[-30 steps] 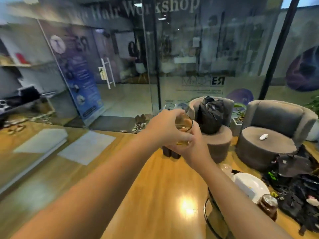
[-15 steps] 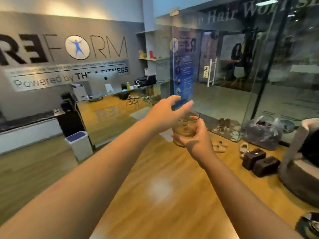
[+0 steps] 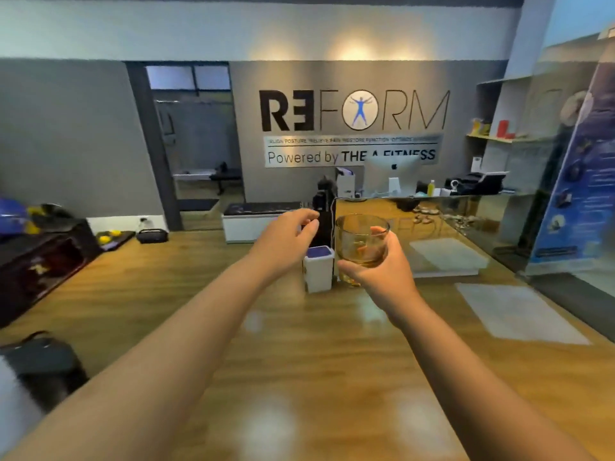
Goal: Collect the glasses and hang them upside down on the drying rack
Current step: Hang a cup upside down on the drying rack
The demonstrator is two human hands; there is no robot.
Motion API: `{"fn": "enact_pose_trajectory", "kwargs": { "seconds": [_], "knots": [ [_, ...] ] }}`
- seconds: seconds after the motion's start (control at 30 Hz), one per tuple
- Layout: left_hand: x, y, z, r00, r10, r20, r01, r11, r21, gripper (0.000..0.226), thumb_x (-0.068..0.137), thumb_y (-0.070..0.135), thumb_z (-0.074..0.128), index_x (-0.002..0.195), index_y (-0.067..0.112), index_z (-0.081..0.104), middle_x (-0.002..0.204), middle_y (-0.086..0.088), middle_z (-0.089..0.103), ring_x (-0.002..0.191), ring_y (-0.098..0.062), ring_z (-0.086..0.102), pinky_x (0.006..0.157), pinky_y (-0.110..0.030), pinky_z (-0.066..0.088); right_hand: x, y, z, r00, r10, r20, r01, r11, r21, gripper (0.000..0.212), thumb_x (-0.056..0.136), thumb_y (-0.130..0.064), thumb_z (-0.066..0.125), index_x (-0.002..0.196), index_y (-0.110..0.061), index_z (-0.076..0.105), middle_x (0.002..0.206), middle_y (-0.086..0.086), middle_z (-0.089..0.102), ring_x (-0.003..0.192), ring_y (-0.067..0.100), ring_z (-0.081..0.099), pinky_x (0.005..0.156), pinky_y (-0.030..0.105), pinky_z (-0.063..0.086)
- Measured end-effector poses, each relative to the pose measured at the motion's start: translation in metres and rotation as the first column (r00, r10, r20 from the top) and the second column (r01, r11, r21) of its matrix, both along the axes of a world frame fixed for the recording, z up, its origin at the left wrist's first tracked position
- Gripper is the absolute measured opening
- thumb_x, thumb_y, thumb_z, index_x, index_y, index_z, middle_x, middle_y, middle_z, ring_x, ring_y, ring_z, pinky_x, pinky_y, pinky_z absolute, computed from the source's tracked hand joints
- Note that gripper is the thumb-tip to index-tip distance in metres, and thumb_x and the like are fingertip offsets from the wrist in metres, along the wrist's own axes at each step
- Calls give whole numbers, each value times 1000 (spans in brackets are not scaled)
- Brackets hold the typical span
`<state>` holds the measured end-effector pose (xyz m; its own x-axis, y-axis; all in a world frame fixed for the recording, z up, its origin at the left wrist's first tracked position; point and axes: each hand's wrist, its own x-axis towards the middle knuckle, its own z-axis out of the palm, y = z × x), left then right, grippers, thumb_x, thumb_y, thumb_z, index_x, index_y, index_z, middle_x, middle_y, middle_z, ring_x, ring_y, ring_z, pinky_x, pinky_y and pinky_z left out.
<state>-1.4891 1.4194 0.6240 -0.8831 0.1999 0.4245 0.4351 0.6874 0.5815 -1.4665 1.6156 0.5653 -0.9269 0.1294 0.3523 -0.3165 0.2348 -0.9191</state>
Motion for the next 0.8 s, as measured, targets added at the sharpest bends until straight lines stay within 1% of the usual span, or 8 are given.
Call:
{"fn": "enact_pose_trajectory", "kwargs": {
  "seconds": [0.1, 0.23, 0.33, 0.47, 0.57, 0.67, 0.73, 0.8],
  "knots": [
    [-18, -55, -8, 993, 117, 13, -118, 993, 18, 37, 108, 25, 48, 143, 24, 57, 137, 2, 62, 119, -13, 60, 96, -29, 49, -40, -49, 4, 994, 105, -22, -104, 994, 27, 75, 71, -24, 96, 129, -32, 49, 116, -14, 66, 103, 0, 64, 88, 24, 55],
    [-44, -124, -11, 958, 284, 40, -286, 956, 62, 38, 108, 17, 48, 145, 21, 55, 142, -1, 60, 129, -15, 56, 96, -23, 45, -100, -123, 3, 964, 263, -34, -260, 963, 68, 80, 71, -27, 96, 134, -31, 47, 118, -15, 65, 106, 0, 64, 81, 16, 51],
    [-64, -165, -15, 918, 395, 42, -397, 916, 64, 36, 107, 16, 48, 142, 20, 57, 139, 0, 62, 127, -15, 57, 97, -24, 45, -141, -174, 2, 932, 360, -45, -355, 930, 92, 83, 69, -31, 96, 136, -28, 49, 118, -16, 65, 106, 0, 63, 81, 15, 50],
    [-75, -217, -20, 843, 536, 47, -538, 840, 75, 37, 108, 20, 47, 143, 25, 58, 135, 3, 62, 122, -14, 58, 96, -28, 47, -187, -237, 3, 869, 492, -50, -484, 868, 110, 81, 69, -27, 97, 135, -28, 50, 116, -20, 63, 102, -7, 60, 69, 3, 46],
    [-70, -256, -26, 762, 646, 50, -647, 756, 97, 37, 108, 22, 47, 143, 27, 57, 135, 3, 62, 120, -13, 58, 92, -26, 46, -209, -288, 3, 808, 586, -64, -574, 807, 139, 85, 65, -30, 98, 136, -25, 51, 121, -11, 65, 105, 1, 61, 74, 8, 45],
    [-56, -299, -35, 673, 736, 78, -739, 665, 105, 36, 108, 25, 48, 142, 30, 56, 133, 6, 62, 118, -12, 58, 91, -27, 47, -216, -343, -2, 747, 661, -73, -646, 747, 153, 85, 63, -28, 100, 134, -23, 53, 122, -7, 66, 107, 8, 64, 78, 13, 47],
    [-44, -332, -41, 603, 792, 96, -796, 591, 127, 35, 107, 25, 48, 141, 31, 56, 131, 5, 62, 115, -11, 59, 93, -32, 51, -215, -386, -3, 688, 722, -75, -707, 690, 154, 84, 63, -24, 100, 133, -23, 53, 120, -9, 66, 107, 6, 64, 80, 13, 49],
    [-35, -353, -43, 569, 816, 105, -820, 554, 139, 35, 107, 24, 48, 141, 31, 56, 130, 5, 63, 115, -12, 59, 96, -34, 51, -216, -414, -6, 644, 761, -74, -753, 648, 114, 80, 64, -21, 99, 129, -27, 52, 117, -13, 66, 105, 0, 63, 81, 16, 52]
  ]
}}
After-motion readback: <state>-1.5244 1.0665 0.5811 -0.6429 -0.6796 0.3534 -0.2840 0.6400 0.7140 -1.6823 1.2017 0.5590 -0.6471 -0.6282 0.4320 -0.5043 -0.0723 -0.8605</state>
